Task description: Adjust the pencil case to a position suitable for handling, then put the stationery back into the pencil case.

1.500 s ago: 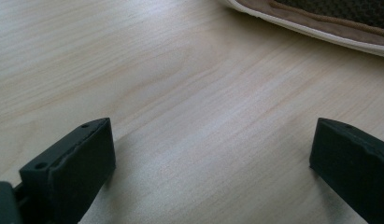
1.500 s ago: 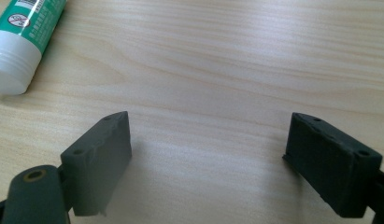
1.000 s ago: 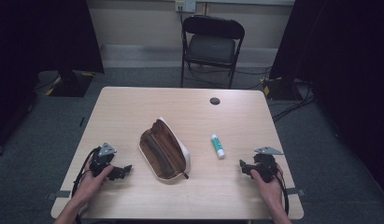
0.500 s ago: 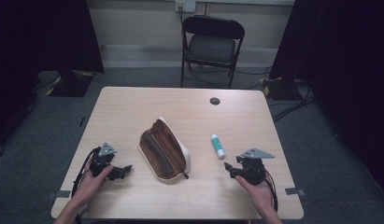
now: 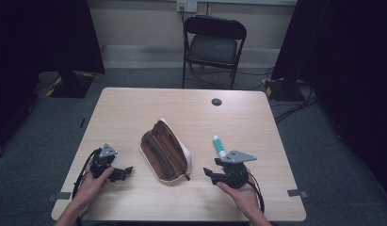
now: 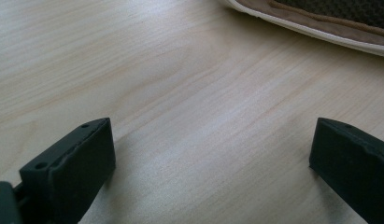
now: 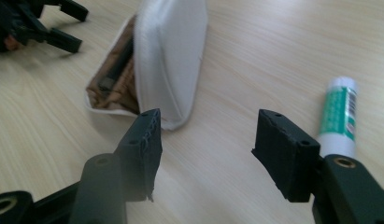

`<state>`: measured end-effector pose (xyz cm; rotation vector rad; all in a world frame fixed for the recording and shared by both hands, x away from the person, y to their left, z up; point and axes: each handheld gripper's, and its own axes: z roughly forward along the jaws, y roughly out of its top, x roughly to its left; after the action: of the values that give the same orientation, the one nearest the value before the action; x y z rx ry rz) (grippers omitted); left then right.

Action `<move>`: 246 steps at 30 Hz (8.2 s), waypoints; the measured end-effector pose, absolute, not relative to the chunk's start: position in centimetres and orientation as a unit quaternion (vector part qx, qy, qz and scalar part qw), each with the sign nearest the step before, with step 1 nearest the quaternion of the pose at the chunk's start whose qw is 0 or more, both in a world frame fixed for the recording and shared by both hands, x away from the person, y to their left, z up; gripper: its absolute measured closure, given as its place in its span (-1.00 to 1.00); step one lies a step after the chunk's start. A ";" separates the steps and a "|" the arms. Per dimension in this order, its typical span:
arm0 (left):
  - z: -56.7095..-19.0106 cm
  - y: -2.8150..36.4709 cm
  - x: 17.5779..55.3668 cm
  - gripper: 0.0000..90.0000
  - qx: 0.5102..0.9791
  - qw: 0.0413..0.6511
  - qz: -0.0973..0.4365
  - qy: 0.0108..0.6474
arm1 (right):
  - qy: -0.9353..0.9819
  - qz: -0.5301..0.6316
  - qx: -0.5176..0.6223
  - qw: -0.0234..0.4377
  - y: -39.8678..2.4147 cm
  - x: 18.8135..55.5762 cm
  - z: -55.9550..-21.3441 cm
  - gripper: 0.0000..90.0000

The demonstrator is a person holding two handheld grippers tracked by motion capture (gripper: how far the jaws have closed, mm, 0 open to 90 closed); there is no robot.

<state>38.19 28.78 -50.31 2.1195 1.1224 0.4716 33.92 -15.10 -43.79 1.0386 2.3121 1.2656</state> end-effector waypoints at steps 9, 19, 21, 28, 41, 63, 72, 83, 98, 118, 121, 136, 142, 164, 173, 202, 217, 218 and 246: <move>-50.3 28.8 38.2 -1.00 0.815 0.342 0.181 0.432 | 0.814 0.456 0.324 0.154 -11.7 34.2 -42.5 -0.16; -50.3 28.8 38.2 -1.00 0.815 0.341 0.181 0.431 | 0.825 0.453 0.306 0.144 -8.8 35.3 -43.0 -0.07; -50.3 28.8 38.2 -1.00 0.815 0.341 0.181 0.432 | 0.825 0.448 0.313 0.142 -8.4 35.8 -43.5 0.01; -50.3 28.8 38.2 -1.00 0.815 0.342 0.181 0.432 | 0.826 0.436 0.325 0.146 -8.1 37.0 -44.9 0.28; -50.3 28.8 38.2 -1.00 0.815 0.342 0.181 0.432 | 0.820 0.466 0.310 0.121 -9.6 36.9 -44.9 0.68; -50.3 28.8 38.2 -1.00 0.815 0.341 0.181 0.432 | 0.815 0.437 0.337 0.178 -12.6 39.0 -45.5 0.39; -50.3 28.8 38.2 -1.00 0.815 0.341 0.182 0.432 | 0.803 0.424 0.370 0.197 -13.2 39.3 -45.9 0.58; -50.3 28.8 38.2 -1.00 0.815 0.341 0.181 0.431 | 0.788 0.426 0.396 0.200 -13.2 41.7 -46.3 0.89; -50.3 28.8 38.2 -1.00 0.816 0.340 0.182 0.430 | 0.793 0.450 0.372 0.174 -10.5 44.5 -46.1 0.67; -50.3 28.9 38.3 -1.00 0.817 0.343 0.181 0.428 | 0.775 0.472 0.385 0.171 -14.8 41.5 -44.0 0.38; -50.3 28.9 38.3 -1.00 0.817 0.343 0.181 0.428 | 0.774 0.456 0.400 0.182 -16.4 41.2 -44.5 0.35; -50.3 28.9 38.3 -1.00 0.817 0.343 0.181 0.428 | 0.775 0.407 0.438 0.205 -19.9 42.4 -46.8 0.24; -50.3 28.9 38.3 -1.00 0.817 0.343 0.181 0.428 | 0.782 0.398 0.439 0.194 -19.5 43.0 -47.5 0.19; -50.3 28.9 38.3 -1.00 0.817 0.343 0.181 0.427 | 0.797 0.356 0.446 0.198 -18.6 43.4 -49.4 0.38; -50.3 28.9 38.3 -1.00 0.817 0.343 0.181 0.428 | 0.795 0.365 0.440 0.204 -19.5 42.1 -49.7 0.43; -50.3 28.9 38.3 -1.00 0.817 0.343 0.181 0.428 | 0.756 0.447 0.443 0.180 -20.5 41.1 -45.7 0.46; -50.3 28.9 38.3 -1.00 0.817 0.343 0.181 0.428 | 0.760 0.486 0.389 0.187 -18.8 38.3 -42.3 0.46; -50.3 28.9 38.3 -1.00 0.817 0.343 0.181 0.428 | 0.762 0.489 0.382 0.187 -18.5 38.2 -42.1 0.46; -50.3 28.9 38.3 -1.00 0.817 0.343 0.181 0.428 | 0.815 0.489 0.279 0.137 -10.4 36.1 -42.4 0.46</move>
<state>38.32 28.91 -50.31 2.1230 1.1115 0.4697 36.10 -10.42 -42.43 0.8063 2.3591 1.4168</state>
